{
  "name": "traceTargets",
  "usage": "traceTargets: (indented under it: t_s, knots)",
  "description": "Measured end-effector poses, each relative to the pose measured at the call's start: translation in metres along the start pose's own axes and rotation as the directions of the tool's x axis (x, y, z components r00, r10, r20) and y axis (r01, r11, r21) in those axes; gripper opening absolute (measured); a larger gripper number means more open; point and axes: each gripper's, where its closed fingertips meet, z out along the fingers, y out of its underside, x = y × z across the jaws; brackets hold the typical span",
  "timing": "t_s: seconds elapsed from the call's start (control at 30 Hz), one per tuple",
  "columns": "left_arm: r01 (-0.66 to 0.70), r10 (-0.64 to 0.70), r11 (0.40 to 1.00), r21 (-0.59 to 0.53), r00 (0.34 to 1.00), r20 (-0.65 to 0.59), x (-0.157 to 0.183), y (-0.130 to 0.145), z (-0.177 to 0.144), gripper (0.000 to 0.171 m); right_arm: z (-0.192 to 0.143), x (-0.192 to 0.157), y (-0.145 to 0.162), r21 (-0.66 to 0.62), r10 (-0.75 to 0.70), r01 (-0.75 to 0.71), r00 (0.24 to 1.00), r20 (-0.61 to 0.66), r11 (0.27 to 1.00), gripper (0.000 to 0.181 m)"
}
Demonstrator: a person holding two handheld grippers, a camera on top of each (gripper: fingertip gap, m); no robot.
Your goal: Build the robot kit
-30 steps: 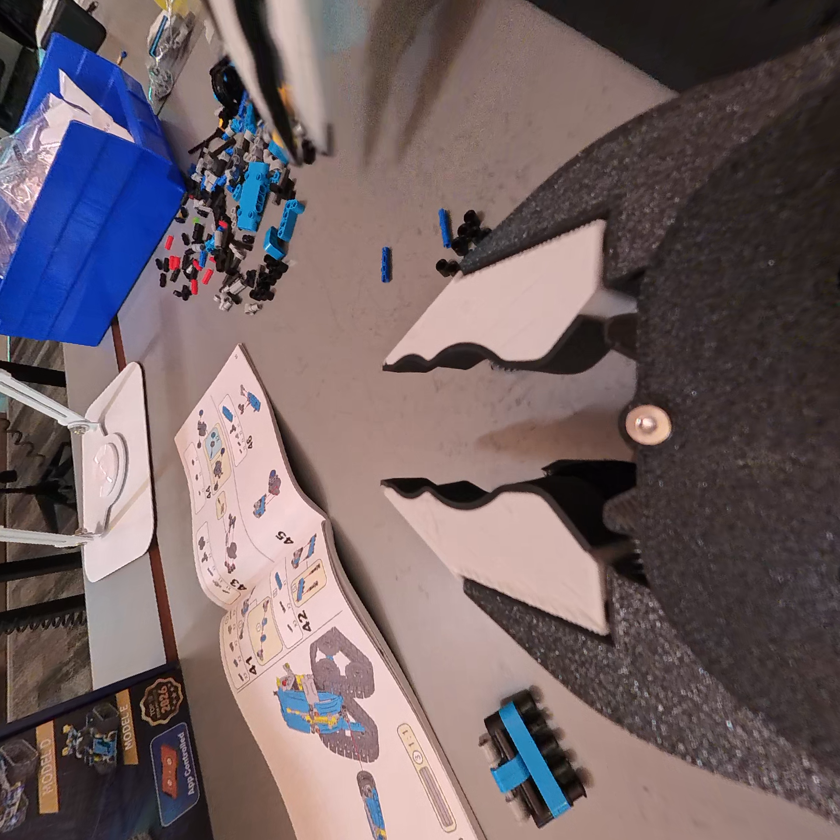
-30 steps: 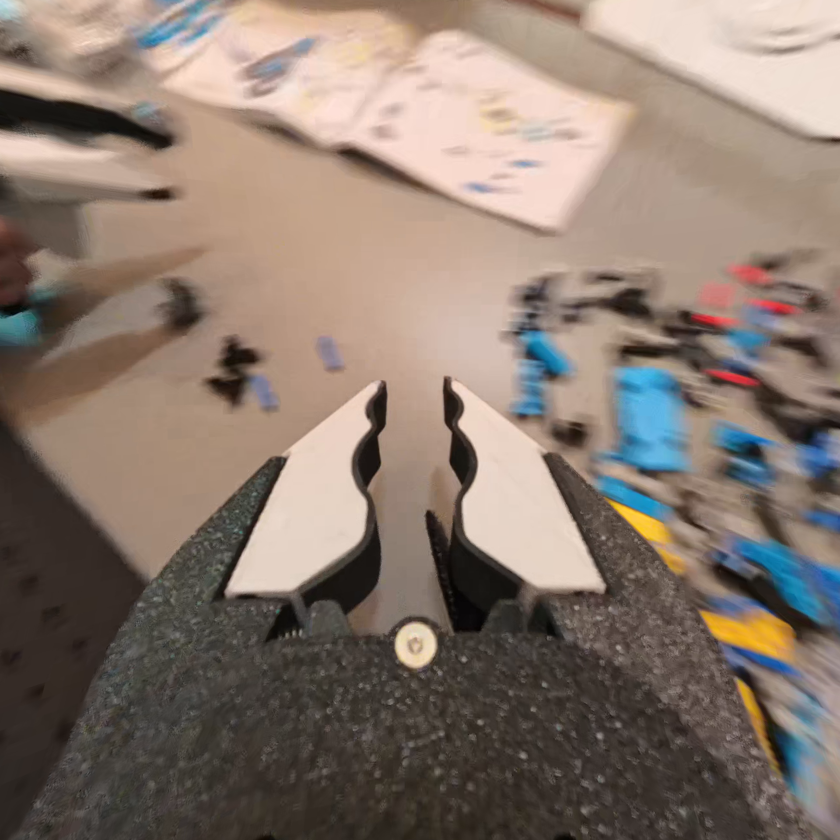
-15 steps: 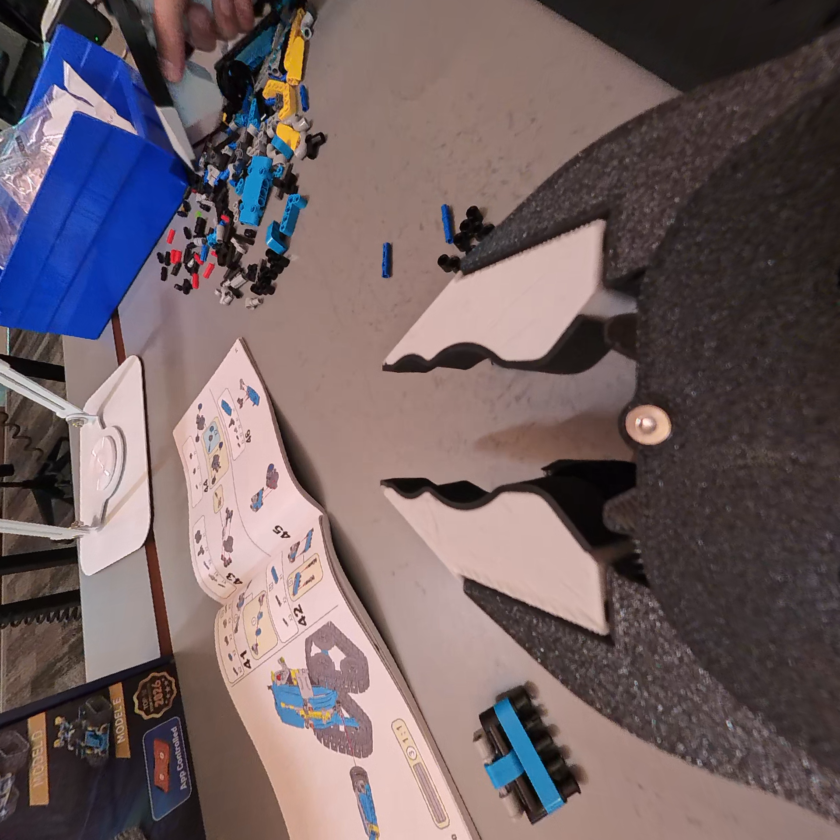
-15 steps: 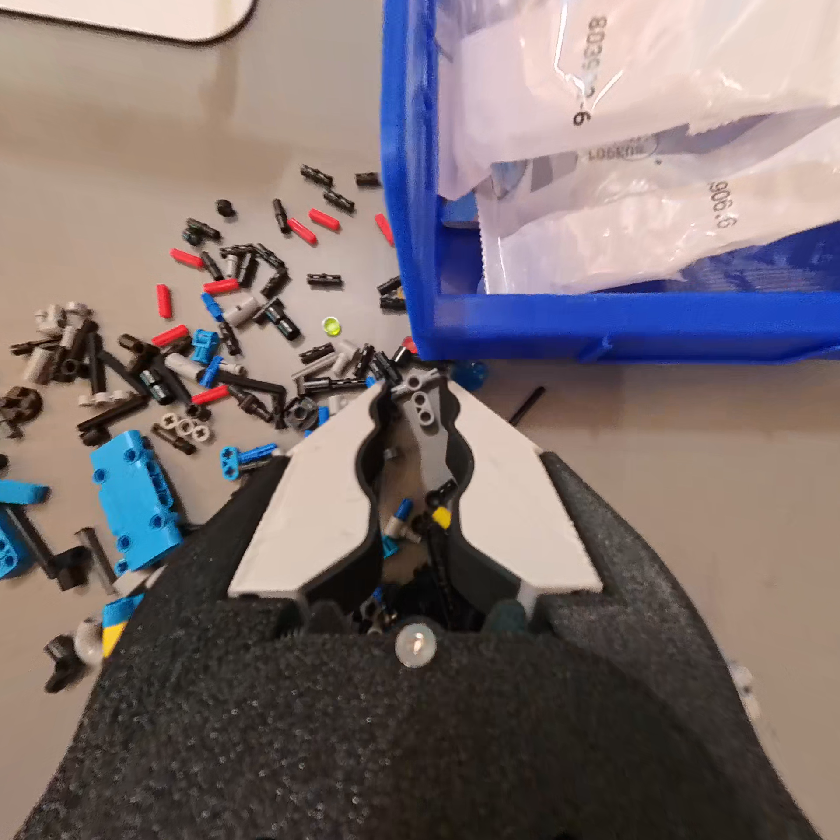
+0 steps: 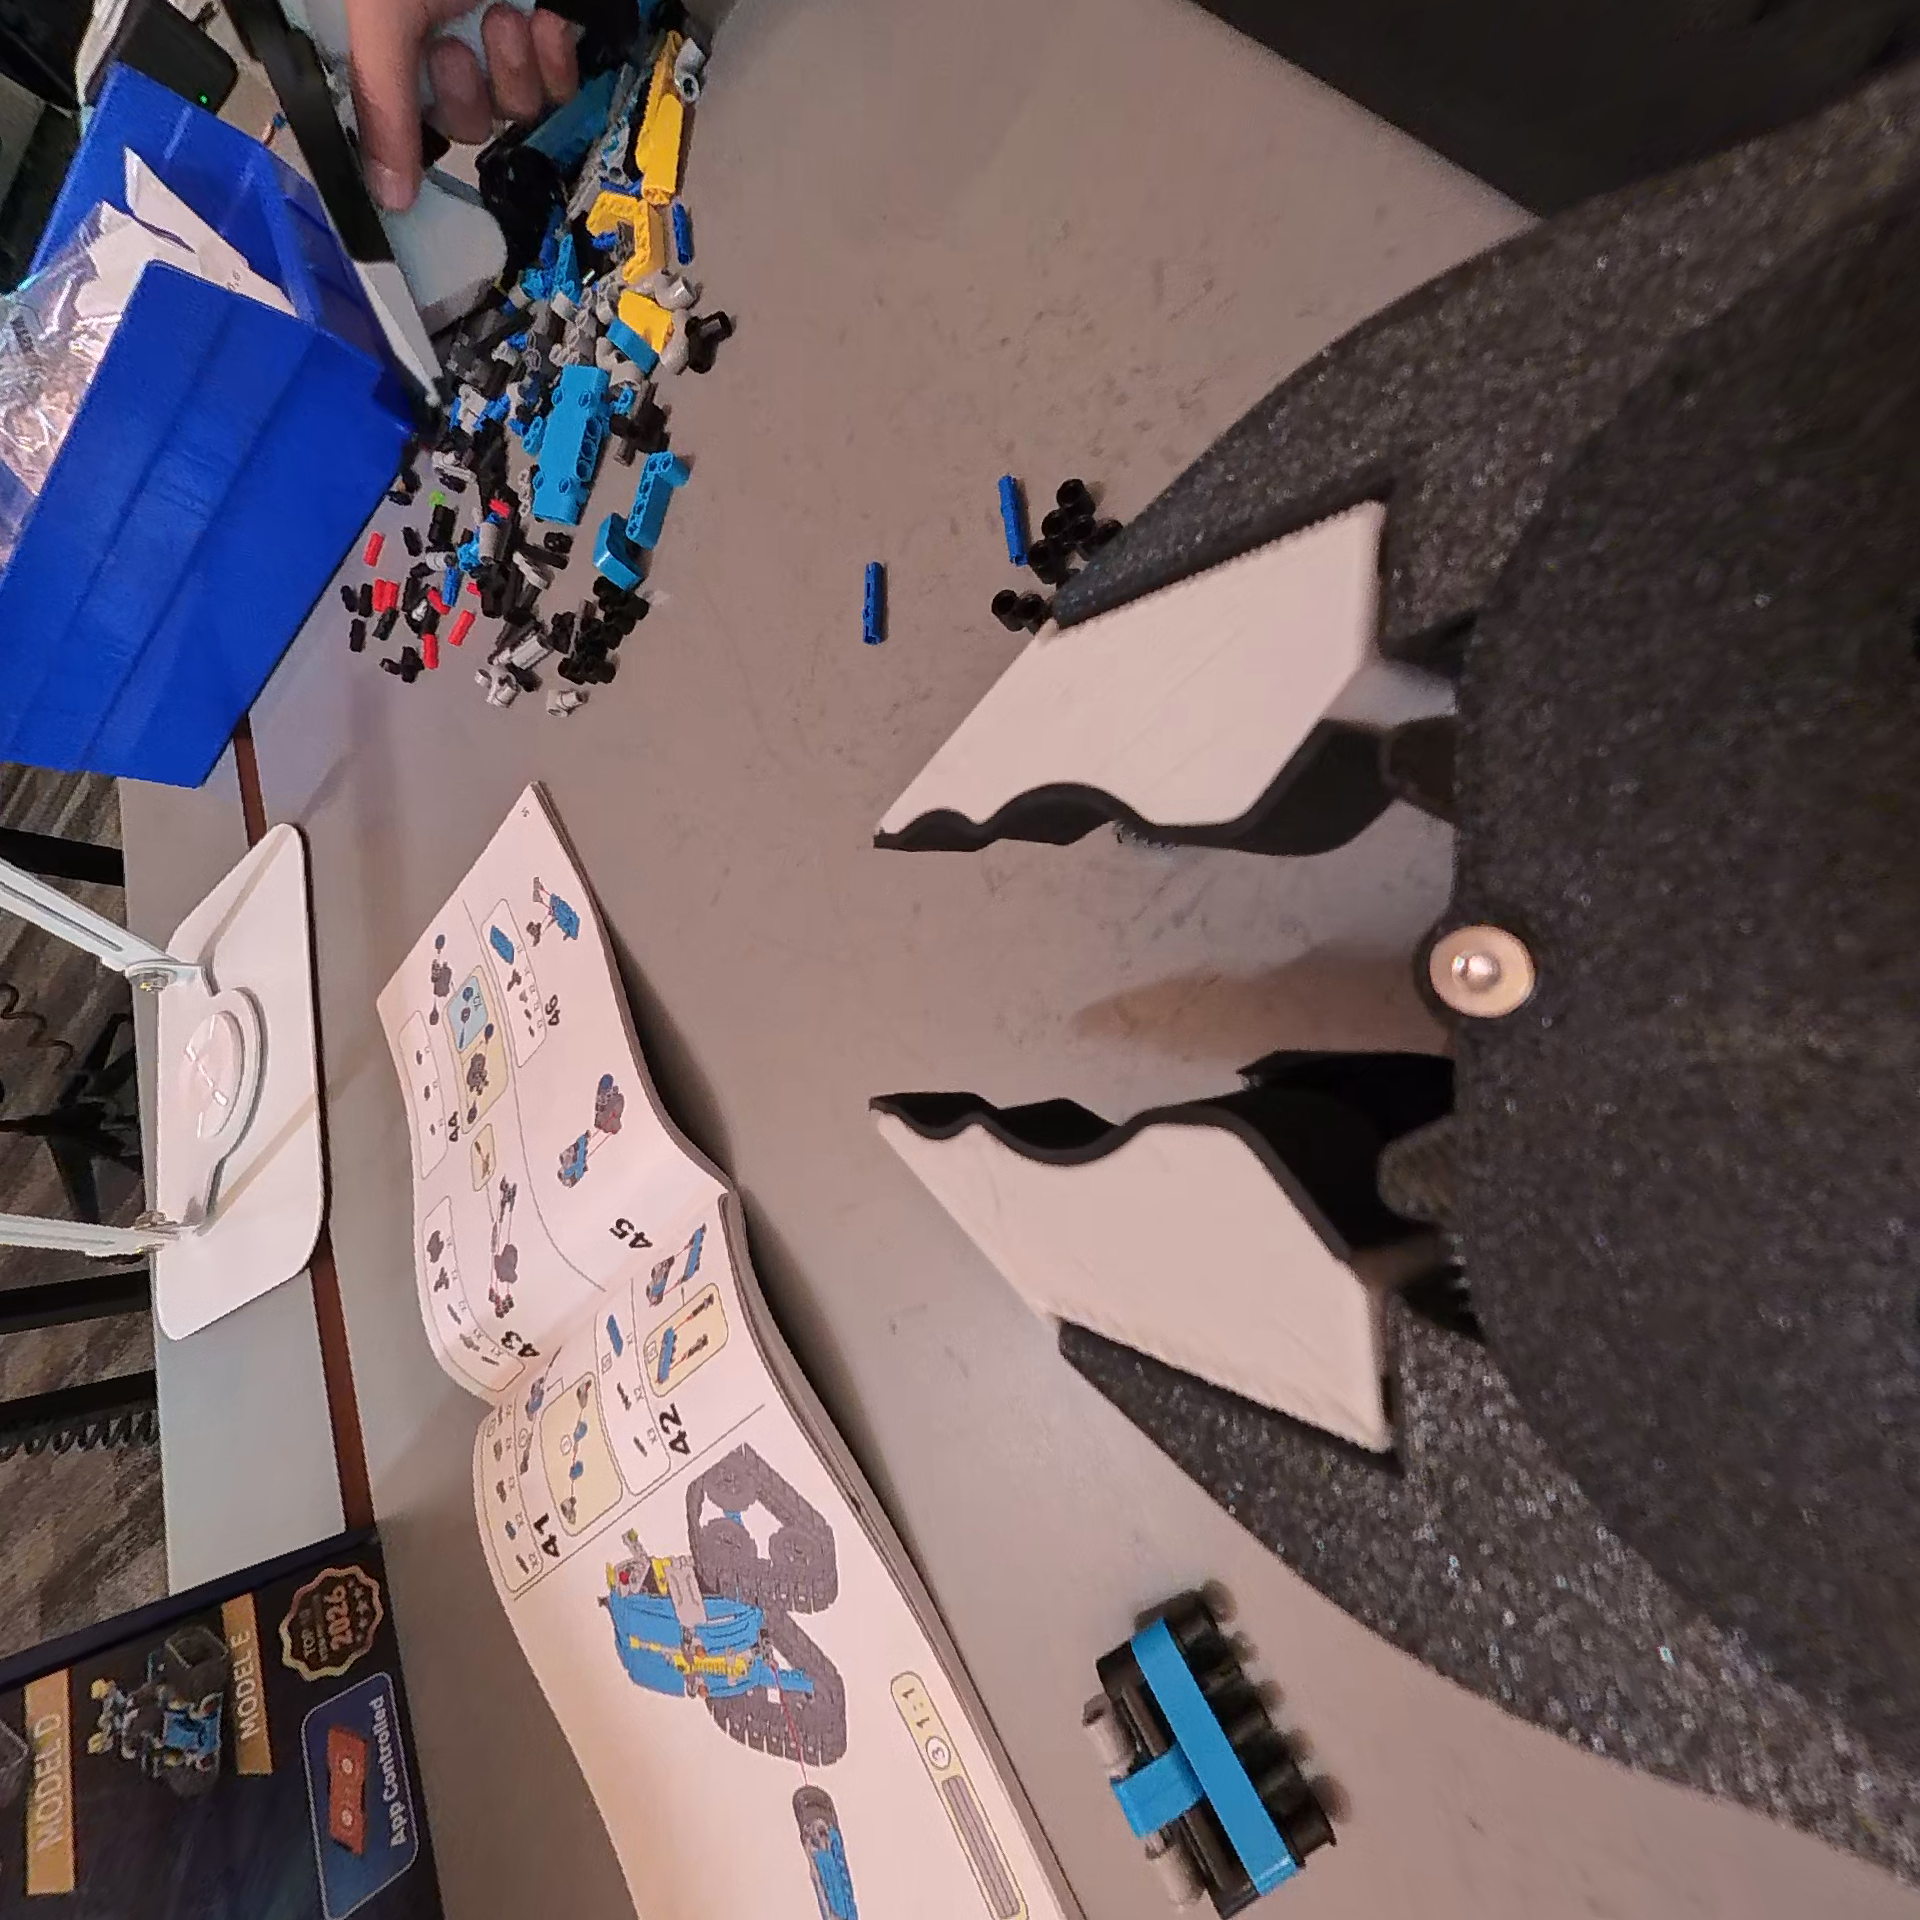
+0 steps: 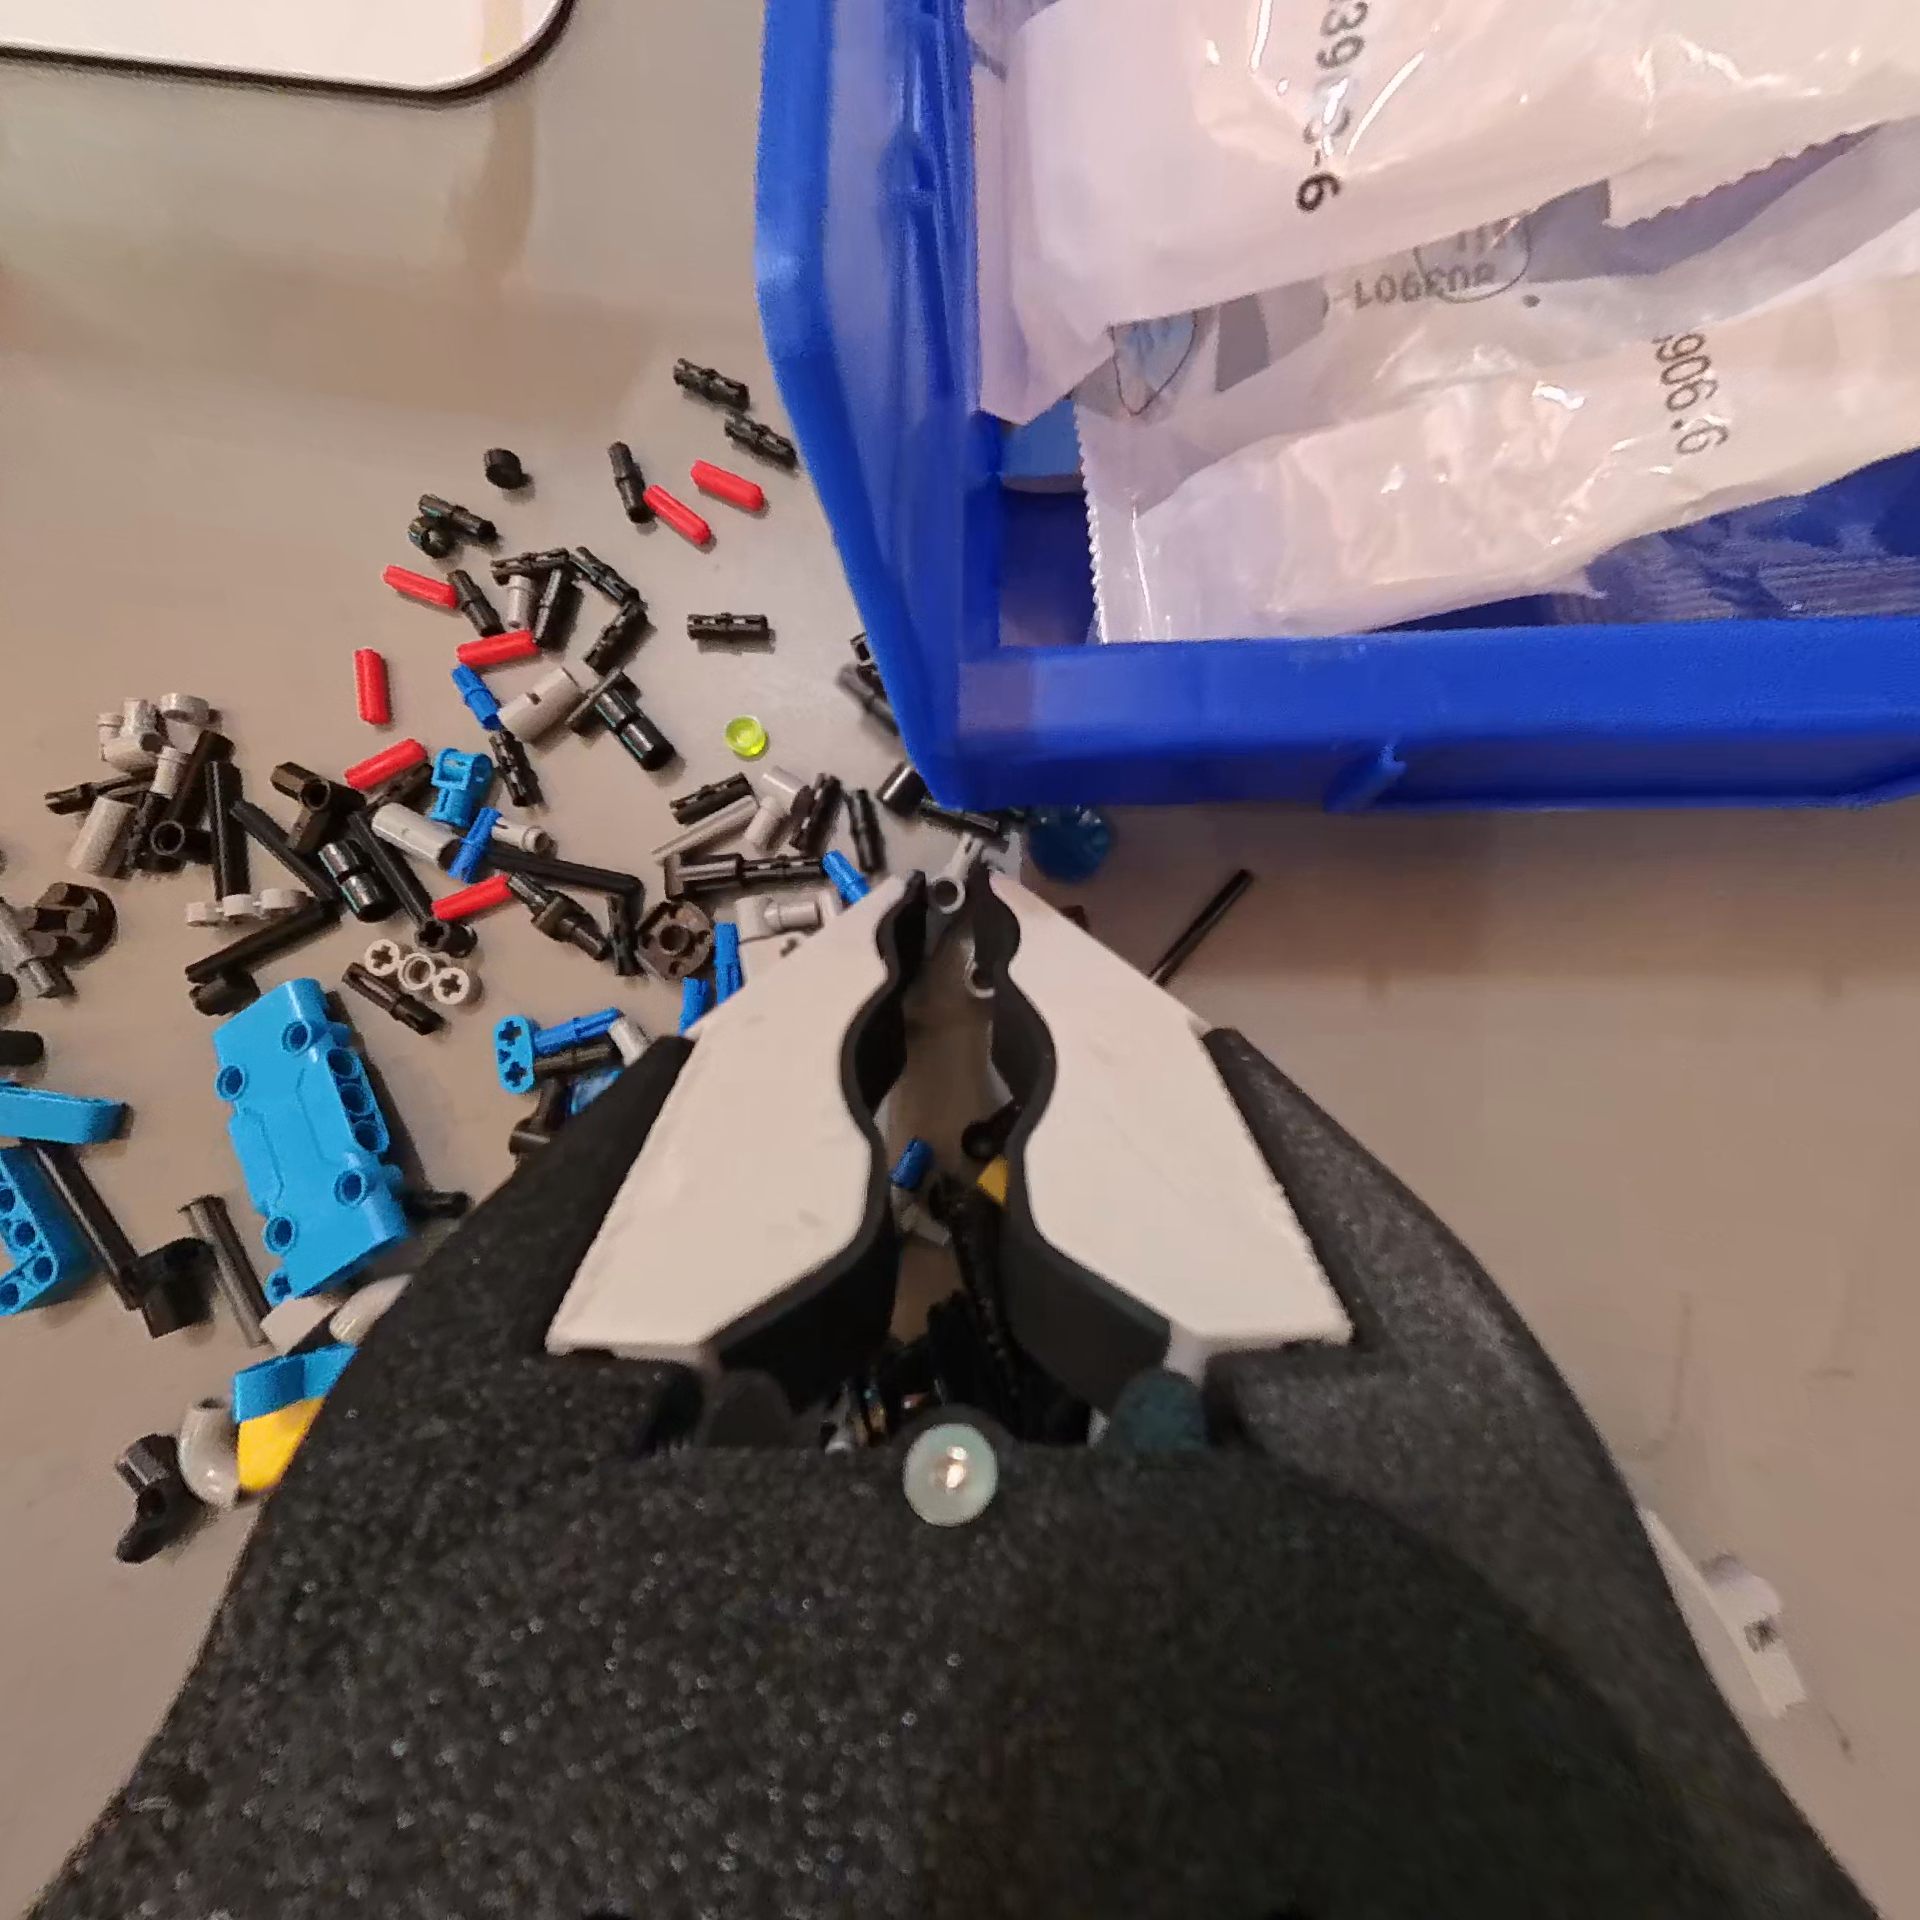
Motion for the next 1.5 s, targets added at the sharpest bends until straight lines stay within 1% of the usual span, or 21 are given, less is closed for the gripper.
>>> traceTargets:
  t_s: [0.17,0.27,0.33,0.4,0.47,0.5,0.57,0.63,0.7,0.83,0.9,0.93,1.0,1.1,1.17,1.23,1.3,1.33,1.37,1.43,1.5]
  knots:
    - [-0.001,0.001,1.0,0.002,1.0,0.003,0.0,0.0,0.0,0.046,-0.017,-0.004,-0.004,0.04,0.006,-0.008,0.999,0.034,0.999,0.008]
    - [0.001,-0.001,1.0,0.003,1.0,0.005,-0.001,0.0,0.0,0.046,-0.036,-0.031,-0.005,0.063,-0.027,0.019,0.993,0.117,0.998,0.008]
    - [0.0,0.0,1.0,0.003,1.0,0.006,-0.001,0.0,0.0,0.046,-0.055,-0.076,-0.009,0.107,-0.08,0.056,0.969,0.236,0.993,0.008]
    - [-0.002,0.002,1.0,0.002,1.0,0.007,-0.001,0.0,0.0,0.046,-0.071,-0.146,-0.001,0.133,-0.209,0.17,0.9,0.382,0.976,0.008]
    - [-0.003,0.003,1.0,0.001,1.0,0.008,-0.001,0.0,0.0,0.047,-0.08,-0.213,0.029,0.138,-0.398,0.381,0.781,0.481,0.914,0.008]
    - [-0.001,0.001,1.0,0.001,1.0,0.008,-0.001,0.0,0.0,0.047,-0.081,-0.237,0.049,0.133,-0.477,0.48,0.722,0.501,0.867,0.008]
    - [0.008,-0.008,1.0,0.004,1.0,0.006,-0.001,-0.001,-0.001,0.046,-0.085,-0.265,0.079,0.128,-0.542,0.565,0.667,0.511,0.815,0.008]
    - [0.012,-0.012,1.0,0.01,1.0,0.009,-0.002,-0.002,-0.001,0.046,-0.093,-0.284,0.101,0.115,-0.505,0.546,0.646,0.572,0.83,0.008]
    - [0.015,-0.015,1.0,0.012,1.0,0.002,-0.001,-0.002,-0.001,0.046,-0.091,-0.288,0.118,0.092,-0.508,0.565,0.643,0.573,0.82,0.008]
    - [-0.009,0.009,1.0,0.007,1.0,-0.001,0.003,-0.001,0.0,0.046,-0.082,-0.291,0.132,0.066,-0.507,0.577,0.65,0.566,0.814,0.008]
    - [-0.023,0.023,1.0,0.007,1.0,0.008,0.002,-0.001,0.0,0.046,-0.082,-0.29,0.13,0.072,-0.499,0.561,0.661,0.56,0.824,0.01]
    - [-0.026,0.026,1.0,0.007,1.0,0.012,0.001,-0.001,0.0,0.046,-0.084,-0.289,0.128,0.082,-0.499,0.553,0.666,0.554,0.829,0.017]
    - [-0.023,0.022,1.0,0.01,1.0,0.016,0.0,-0.002,0.0,0.046,-0.094,-0.281,0.117,0.125,-0.493,0.513,0.684,0.538,0.849,0.018]
    - [-0.012,0.012,1.0,0.017,1.0,-0.005,0.001,-0.011,-0.004,0.046,-0.109,-0.255,0.094,0.207,-0.435,0.383,0.758,0.486,0.9,0.018]
    - [-0.008,0.008,1.0,-0.004,0.999,-0.049,0.006,-0.021,-0.013,0.047,-0.119,-0.235,0.076,0.287,-0.356,0.243,0.813,0.46,0.926,0.018]
    - [-0.029,0.025,0.999,-0.041,0.994,-0.103,0.017,-0.034,-0.022,0.048,-0.13,-0.221,0.063,0.371,-0.268,0.085,0.837,0.477,0.925,0.018]
    - [-0.06,0.041,0.993,-0.097,0.98,-0.194,0.041,-0.043,-0.033,0.049,-0.137,-0.215,0.058,0.414,-0.226,-0.007,0.829,0.512,0.91,0.017]
    - [-0.074,0.038,0.99,-0.123,0.962,-0.272,0.061,-0.047,-0.04,0.045,-0.14,-0.214,0.057,0.426,-0.228,-0.019,0.822,0.521,0.905,0.018]
    - [-0.088,0.028,0.985,-0.151,0.931,-0.363,0.085,-0.049,-0.048,0.036,-0.143,-0.213,0.054,0.447,-0.24,-0.022,0.82,0.519,0.894,0.018]
    - [-0.103,-0.005,0.977,-0.184,0.861,-0.509,0.132,-0.056,-0.061,0.034,-0.145,-0.208,0.051,0.475,-0.239,-0.035,0.83,0.504,0.879,0.018]
    - [-0.136,0.006,0.973,-0.186,0.822,-0.57,0.165,-0.071,-0.059,0.035,-0.144,-0.205,0.05,0.467,-0.22,-0.056,0.828,0.516,0.883,0.019]
